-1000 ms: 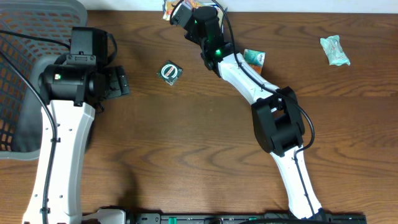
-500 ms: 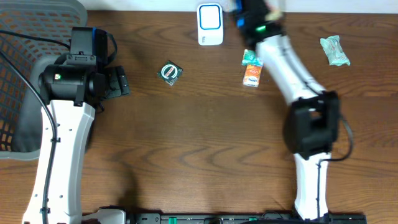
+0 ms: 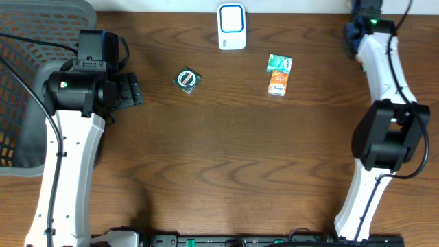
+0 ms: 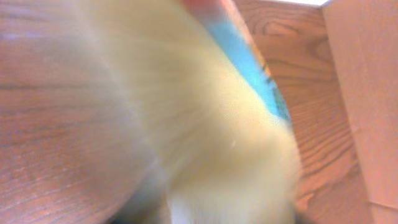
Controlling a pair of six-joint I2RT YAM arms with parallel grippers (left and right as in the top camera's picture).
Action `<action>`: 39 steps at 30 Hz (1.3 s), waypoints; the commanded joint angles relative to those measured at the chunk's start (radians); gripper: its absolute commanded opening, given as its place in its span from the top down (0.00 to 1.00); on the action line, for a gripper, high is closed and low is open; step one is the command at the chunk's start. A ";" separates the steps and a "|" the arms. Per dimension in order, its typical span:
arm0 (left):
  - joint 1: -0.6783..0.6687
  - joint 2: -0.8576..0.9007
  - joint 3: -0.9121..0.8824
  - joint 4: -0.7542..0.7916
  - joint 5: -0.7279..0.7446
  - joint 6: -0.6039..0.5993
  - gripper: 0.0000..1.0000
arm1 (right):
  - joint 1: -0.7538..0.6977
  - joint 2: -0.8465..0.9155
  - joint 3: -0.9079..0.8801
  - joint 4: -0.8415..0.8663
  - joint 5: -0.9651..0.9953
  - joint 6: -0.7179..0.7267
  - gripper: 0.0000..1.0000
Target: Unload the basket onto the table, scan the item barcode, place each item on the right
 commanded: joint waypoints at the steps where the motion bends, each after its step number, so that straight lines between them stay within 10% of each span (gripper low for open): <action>1: 0.005 -0.007 0.009 -0.003 -0.017 -0.006 0.02 | -0.021 -0.015 -0.013 -0.011 -0.103 0.026 0.15; 5: 0.005 -0.007 0.009 -0.003 -0.017 -0.006 0.02 | -0.029 -0.015 -0.028 -0.016 -0.134 0.038 0.01; 21: 0.005 -0.007 0.009 -0.003 -0.017 -0.006 0.02 | 0.129 -0.015 -0.029 -0.072 -0.511 0.037 0.01; 28: 0.005 -0.007 0.009 -0.003 -0.017 -0.006 0.02 | 0.169 -0.011 -0.103 -0.100 -0.356 0.037 0.44; 39: 0.005 -0.007 0.009 -0.003 -0.017 -0.006 0.02 | 0.062 -0.010 -0.328 0.060 -0.356 0.037 0.48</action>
